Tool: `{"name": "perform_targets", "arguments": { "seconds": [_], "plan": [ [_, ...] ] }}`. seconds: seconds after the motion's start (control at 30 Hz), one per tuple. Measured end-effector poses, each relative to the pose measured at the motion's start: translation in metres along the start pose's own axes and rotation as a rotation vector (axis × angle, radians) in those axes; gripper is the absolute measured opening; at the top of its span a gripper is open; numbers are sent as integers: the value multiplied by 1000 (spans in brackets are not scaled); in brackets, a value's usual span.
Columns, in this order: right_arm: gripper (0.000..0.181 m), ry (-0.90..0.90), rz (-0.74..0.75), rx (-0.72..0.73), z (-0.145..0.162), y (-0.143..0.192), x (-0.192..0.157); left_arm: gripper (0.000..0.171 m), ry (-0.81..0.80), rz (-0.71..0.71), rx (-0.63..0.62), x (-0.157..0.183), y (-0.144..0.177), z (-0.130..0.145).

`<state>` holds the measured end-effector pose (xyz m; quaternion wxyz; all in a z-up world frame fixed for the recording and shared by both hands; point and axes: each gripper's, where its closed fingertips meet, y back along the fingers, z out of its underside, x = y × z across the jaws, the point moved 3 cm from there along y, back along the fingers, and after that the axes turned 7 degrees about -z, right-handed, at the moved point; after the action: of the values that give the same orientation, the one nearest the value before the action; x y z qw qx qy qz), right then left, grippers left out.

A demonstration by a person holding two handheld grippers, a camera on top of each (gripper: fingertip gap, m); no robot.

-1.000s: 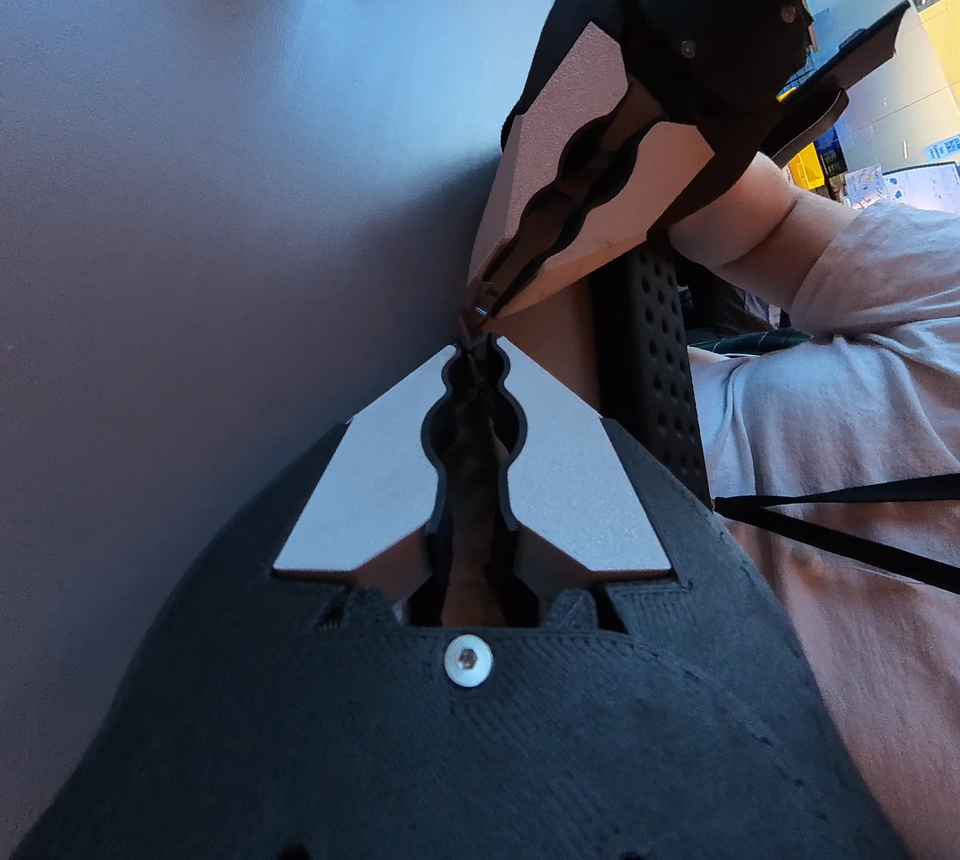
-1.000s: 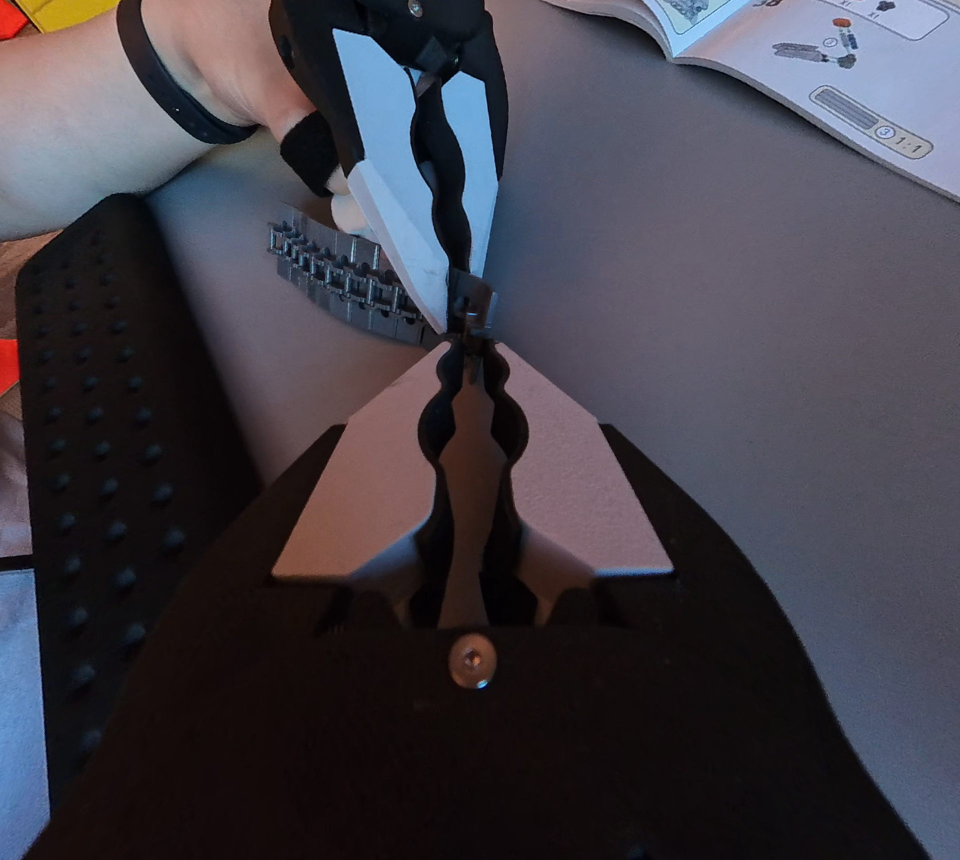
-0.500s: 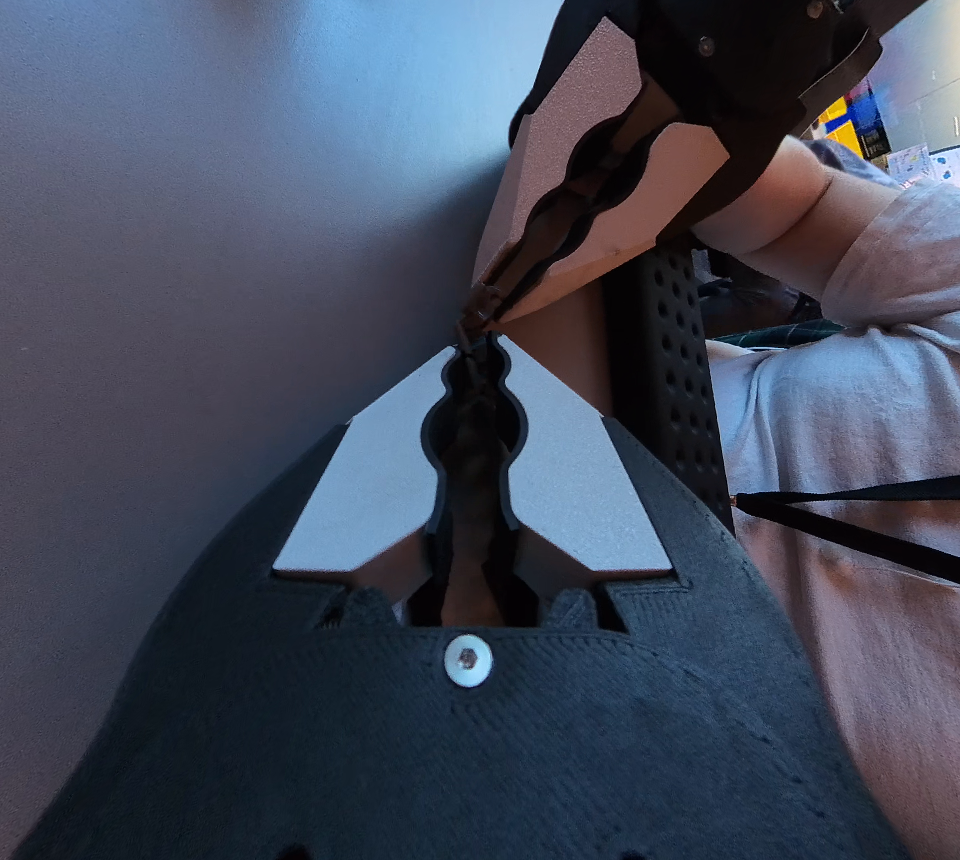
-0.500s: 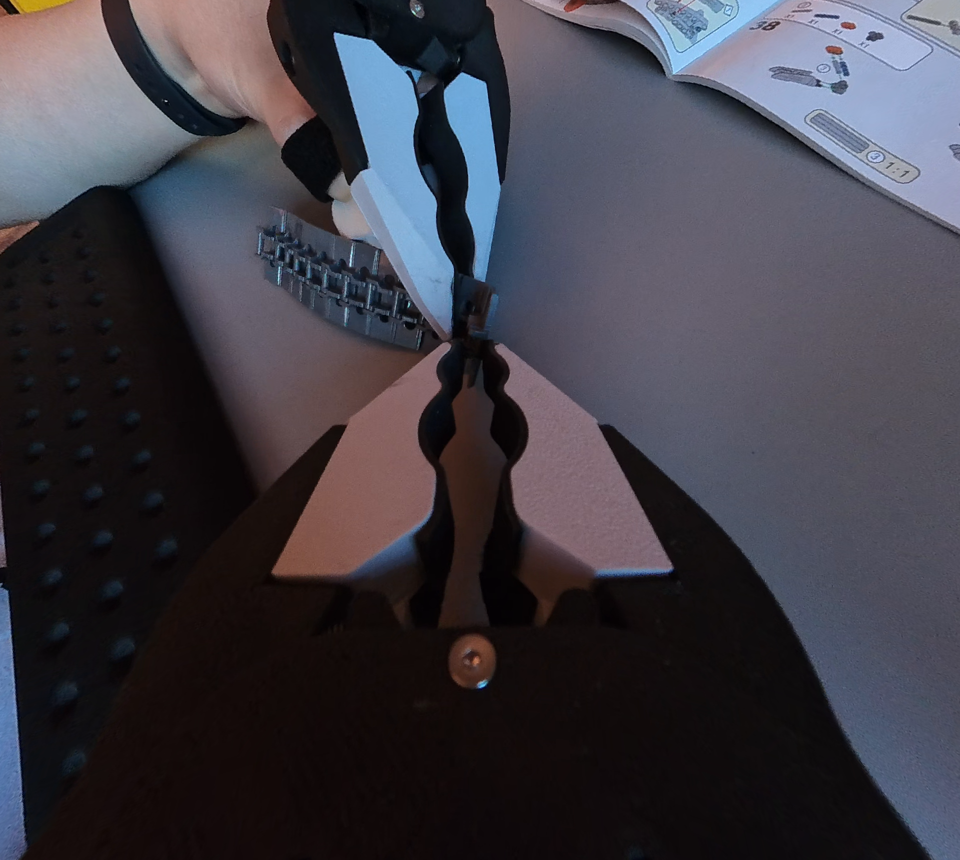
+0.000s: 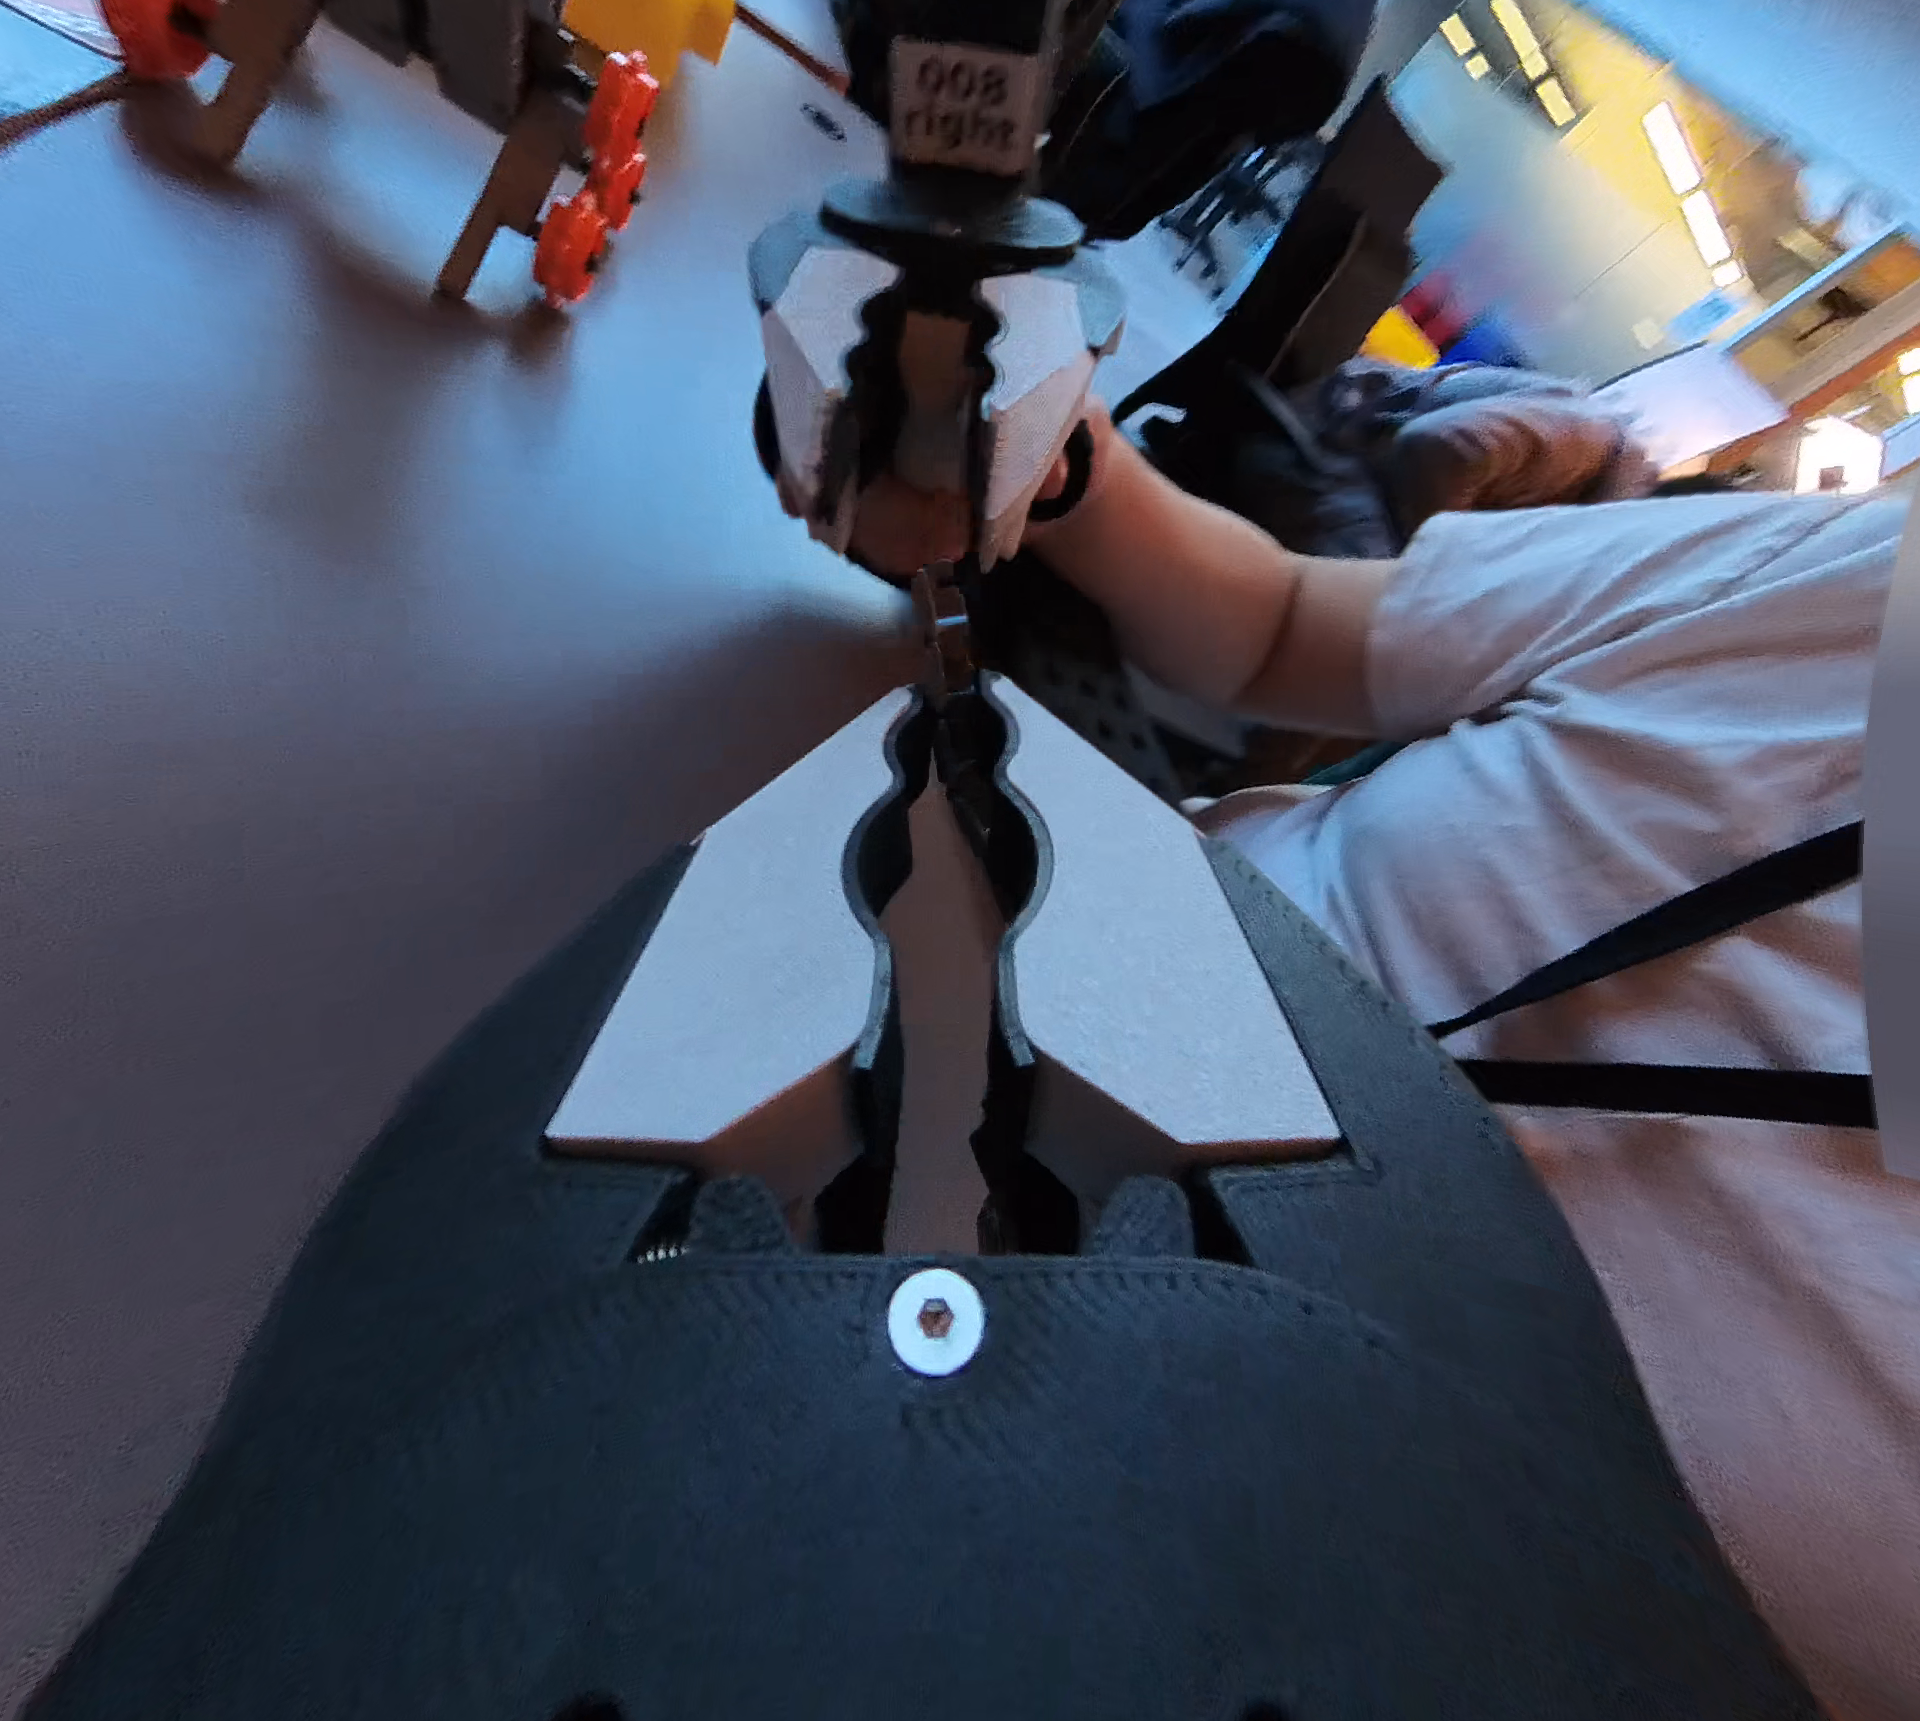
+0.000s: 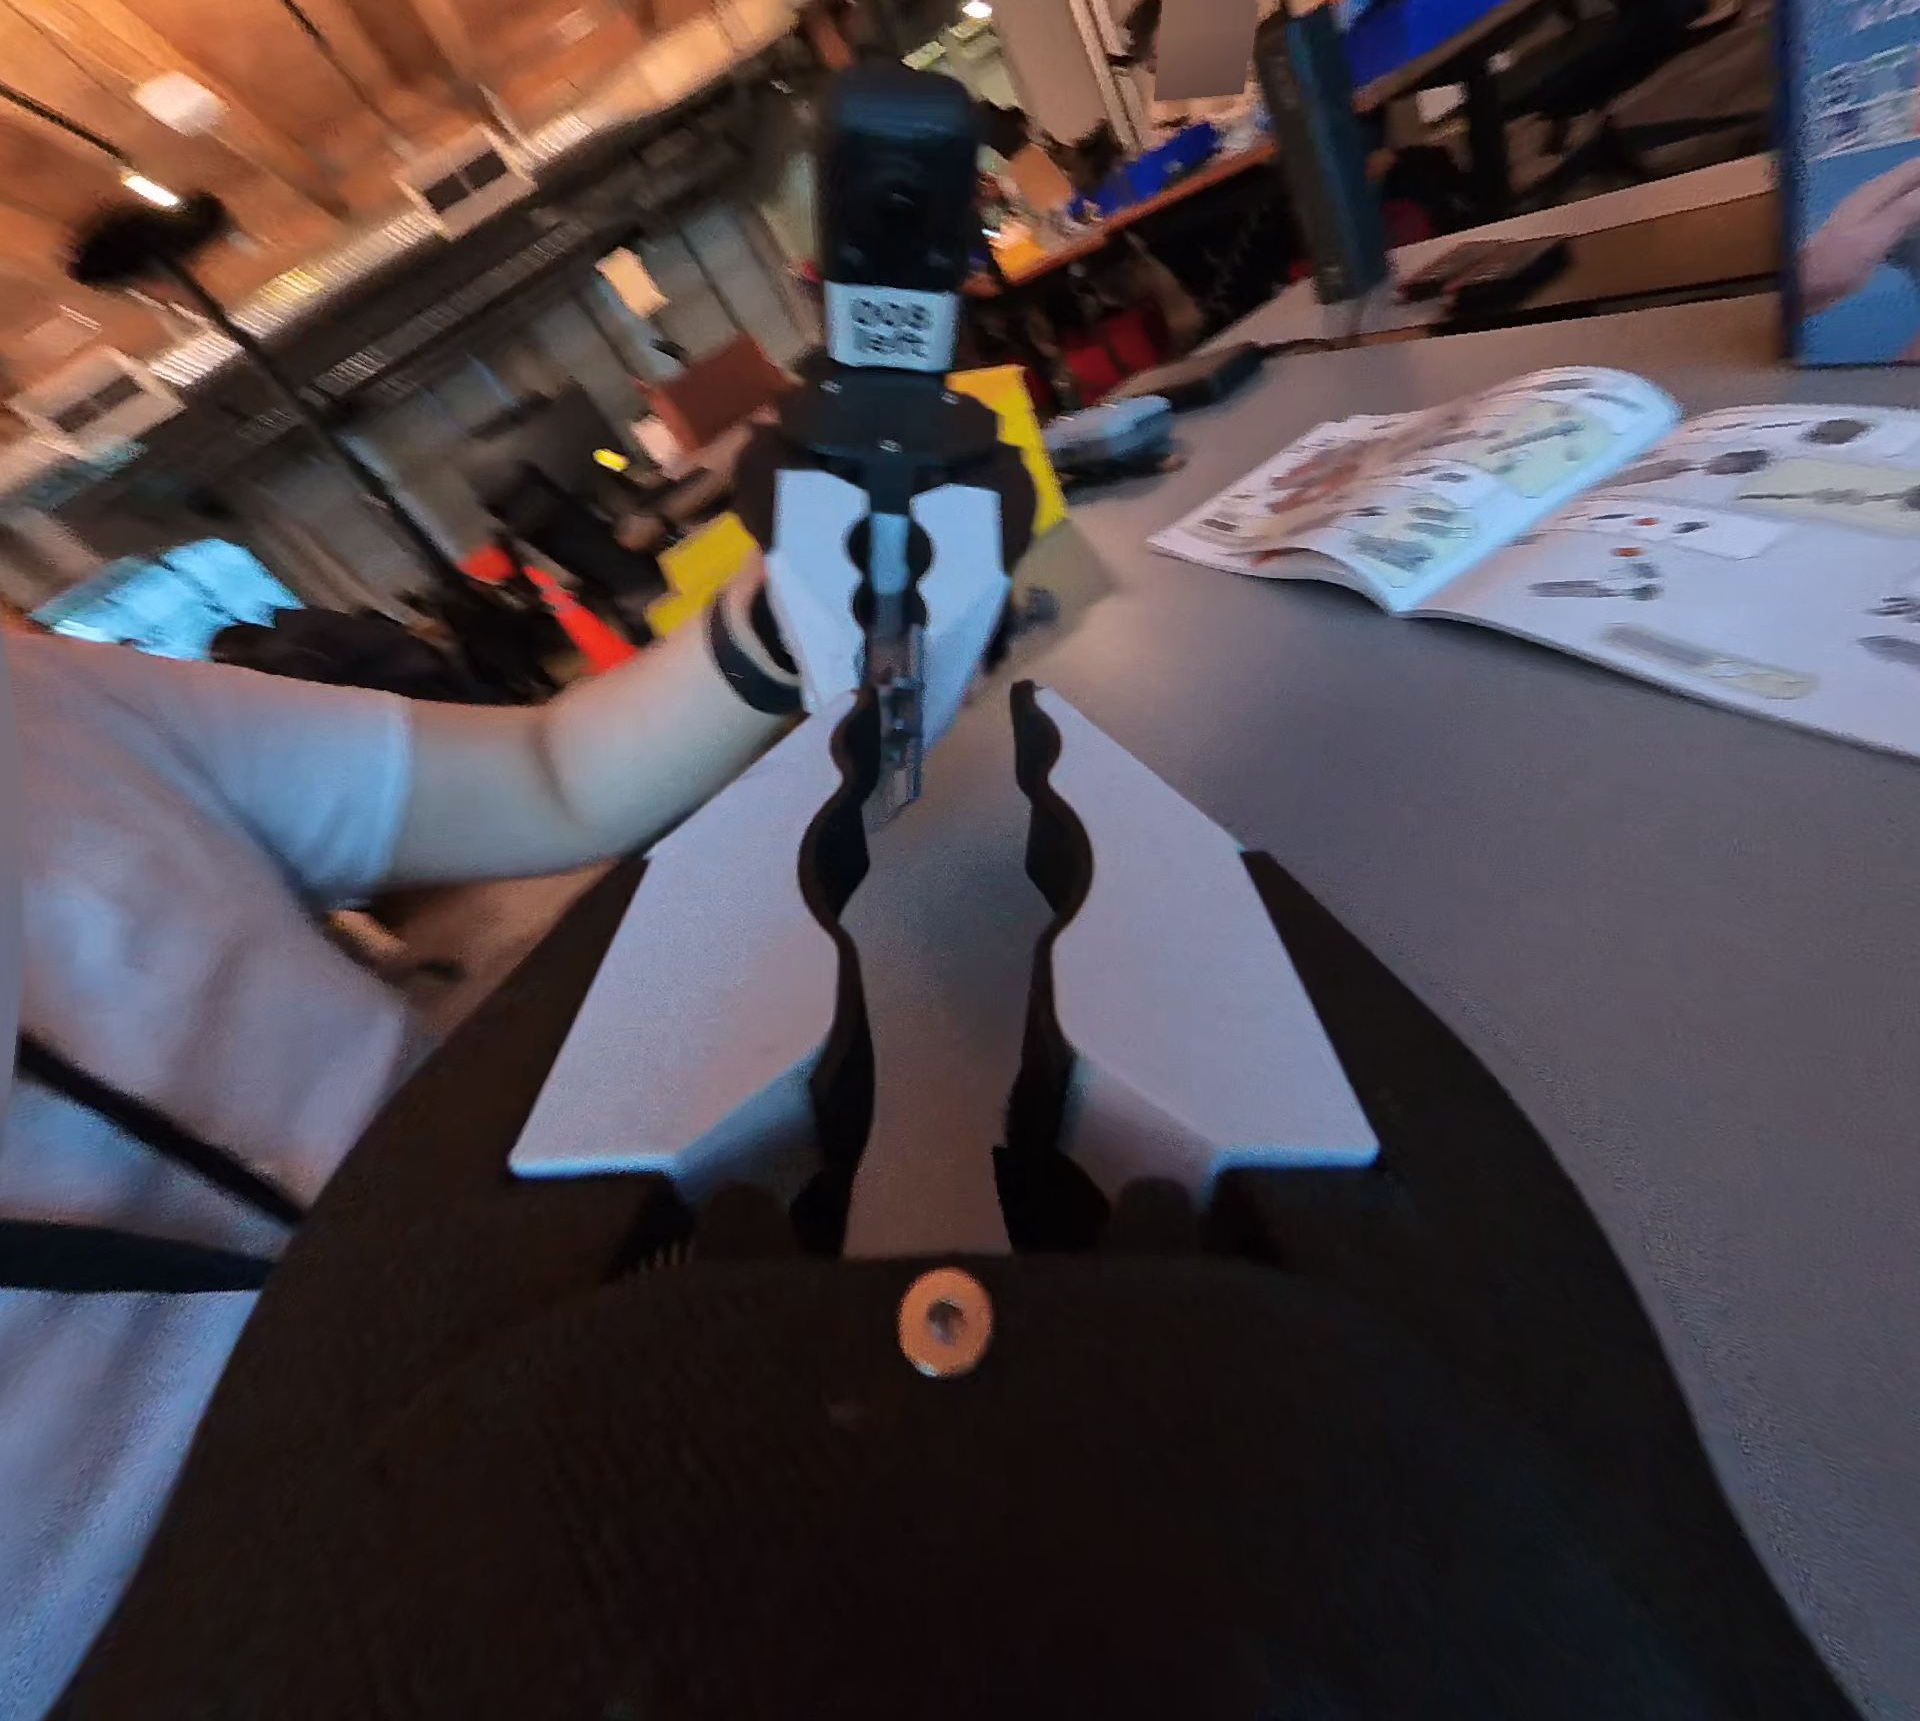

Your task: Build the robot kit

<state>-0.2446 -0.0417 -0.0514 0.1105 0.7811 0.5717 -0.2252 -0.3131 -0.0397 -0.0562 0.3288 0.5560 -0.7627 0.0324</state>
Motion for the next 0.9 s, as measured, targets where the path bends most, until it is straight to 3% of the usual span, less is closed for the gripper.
{"name": "perform_targets", "arguments": {
  "seconds": [0.13,0.27,0.37,0.47,0.63,0.73,0.83,0.9],
  "plan": [
    [15,-152,-140,31,2,-5,-10,6,47,80,15,7,-3,-1],
    [10,-135,-114,-23,9,-6,-7,6,63,69,-22,4,-5,5],
    [13,-120,-68,-43,12,-6,-2,6,99,29,-129,-8,-2,20],
    [16,-80,22,-125,23,-8,9,6,71,-115,-252,-39,6,44],
    [19,6,100,-353,55,-18,16,6,107,-171,-359,-61,19,66],
    [22,44,122,-444,67,-21,17,22,111,-237,-376,-70,30,66],
    [22,52,126,-441,66,-21,18,44,79,-364,-351,-84,47,57],
    [21,46,128,-415,62,-20,19,45,86,-408,-330,-86,62,49]
  ]
}}
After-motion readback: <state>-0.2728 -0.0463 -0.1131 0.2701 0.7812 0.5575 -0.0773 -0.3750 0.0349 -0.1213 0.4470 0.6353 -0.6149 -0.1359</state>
